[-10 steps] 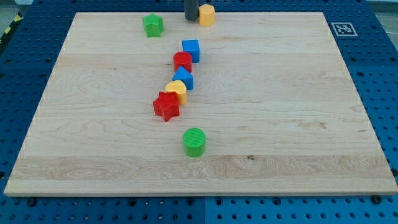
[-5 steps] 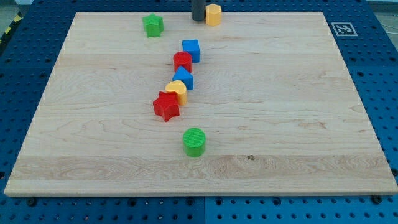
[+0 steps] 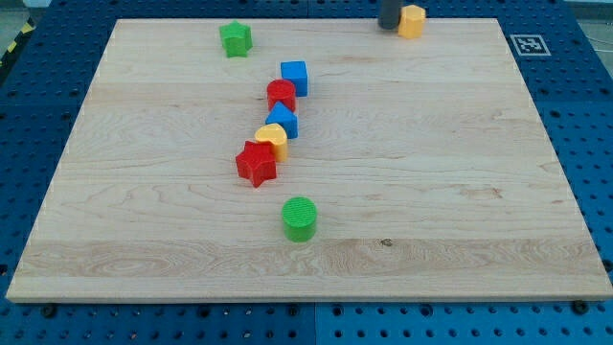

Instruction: Slide the yellow hexagon to the top right side of the board

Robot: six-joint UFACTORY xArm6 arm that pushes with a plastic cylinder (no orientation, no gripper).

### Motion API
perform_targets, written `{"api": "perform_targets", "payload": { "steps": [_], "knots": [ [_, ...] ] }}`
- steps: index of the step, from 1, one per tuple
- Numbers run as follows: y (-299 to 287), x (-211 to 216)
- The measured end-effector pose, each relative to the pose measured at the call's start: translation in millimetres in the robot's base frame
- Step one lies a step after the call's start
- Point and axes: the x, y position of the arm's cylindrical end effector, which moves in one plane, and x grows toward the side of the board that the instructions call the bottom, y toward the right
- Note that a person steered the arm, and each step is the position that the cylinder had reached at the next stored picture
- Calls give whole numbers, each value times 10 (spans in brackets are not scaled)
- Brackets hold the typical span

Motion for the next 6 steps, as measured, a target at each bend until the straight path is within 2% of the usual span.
{"api": "perform_targets", "payload": {
  "steps": [2, 4, 5, 6],
  "knots": [
    [612, -1],
    [708, -1],
    [502, -2],
    [-43, -15]
  ]
}}
